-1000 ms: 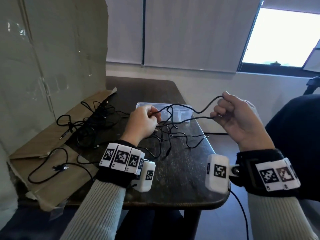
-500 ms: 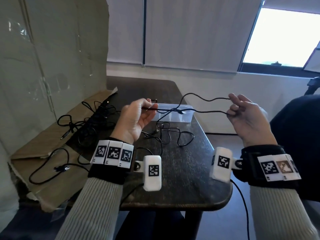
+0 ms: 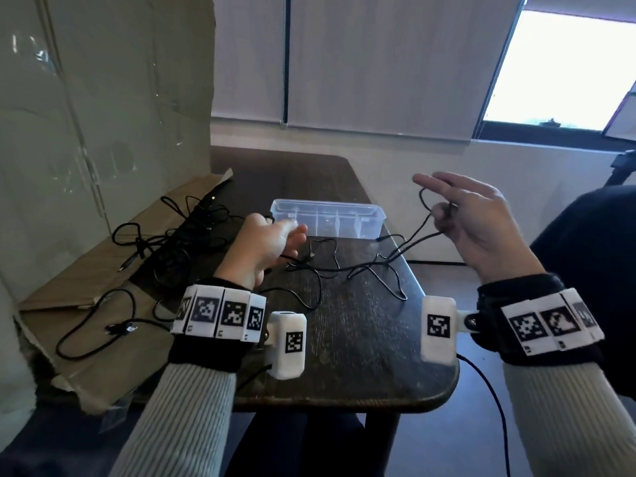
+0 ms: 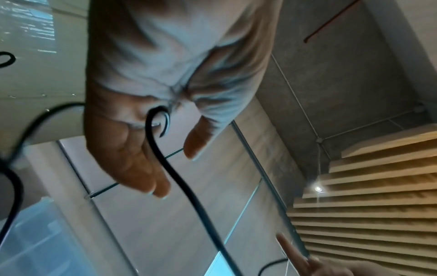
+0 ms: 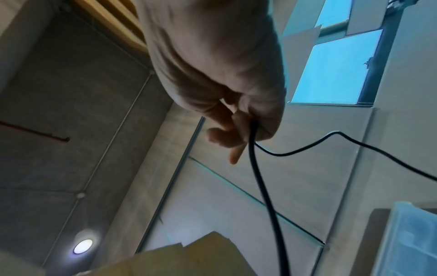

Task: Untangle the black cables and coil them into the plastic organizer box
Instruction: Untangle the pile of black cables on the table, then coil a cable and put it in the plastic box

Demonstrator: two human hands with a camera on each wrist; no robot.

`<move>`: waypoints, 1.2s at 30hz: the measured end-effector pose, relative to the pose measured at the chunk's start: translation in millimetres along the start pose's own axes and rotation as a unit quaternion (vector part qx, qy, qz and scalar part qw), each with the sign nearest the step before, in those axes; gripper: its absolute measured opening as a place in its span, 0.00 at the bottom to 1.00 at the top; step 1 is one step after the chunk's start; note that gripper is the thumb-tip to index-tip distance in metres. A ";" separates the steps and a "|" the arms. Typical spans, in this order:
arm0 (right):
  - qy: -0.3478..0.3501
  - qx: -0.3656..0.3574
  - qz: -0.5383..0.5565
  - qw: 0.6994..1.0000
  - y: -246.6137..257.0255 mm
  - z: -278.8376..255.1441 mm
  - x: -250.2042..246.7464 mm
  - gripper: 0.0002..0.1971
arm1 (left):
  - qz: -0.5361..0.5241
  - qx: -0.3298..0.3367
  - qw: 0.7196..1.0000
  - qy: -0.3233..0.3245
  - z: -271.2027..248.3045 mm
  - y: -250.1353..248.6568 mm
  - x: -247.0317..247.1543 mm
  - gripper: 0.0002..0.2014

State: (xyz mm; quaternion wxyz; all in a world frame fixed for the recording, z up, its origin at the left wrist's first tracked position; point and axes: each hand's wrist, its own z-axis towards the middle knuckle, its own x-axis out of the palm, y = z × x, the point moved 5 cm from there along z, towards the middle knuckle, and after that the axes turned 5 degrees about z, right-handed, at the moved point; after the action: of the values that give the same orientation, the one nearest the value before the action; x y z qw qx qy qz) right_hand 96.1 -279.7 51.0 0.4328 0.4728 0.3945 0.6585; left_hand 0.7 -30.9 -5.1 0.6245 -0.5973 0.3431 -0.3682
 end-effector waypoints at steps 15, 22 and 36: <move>0.319 -0.049 -0.491 0.810 -23.5 -25.5 77.6 0.15 | 0.078 0.164 0.983 0.022 -22.9 -31.7 17.8 0.10; 0.328 -0.116 -0.485 0.802 -19.5 -47.3 82.8 0.13 | 0.085 0.169 0.978 0.084 -29.6 -28.9 23.6 0.10; 0.317 -0.066 -0.316 0.892 -48.0 -42.1 76.0 0.12 | 0.048 0.082 0.995 0.024 -15.6 -18.8 6.9 0.17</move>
State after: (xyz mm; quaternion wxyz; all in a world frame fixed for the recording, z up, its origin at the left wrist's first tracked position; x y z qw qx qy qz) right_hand 51.4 -197.7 17.6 0.5001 0.0593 0.5951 0.6262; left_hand -10.4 -44.9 12.9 0.6795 -0.5181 0.3549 -0.3793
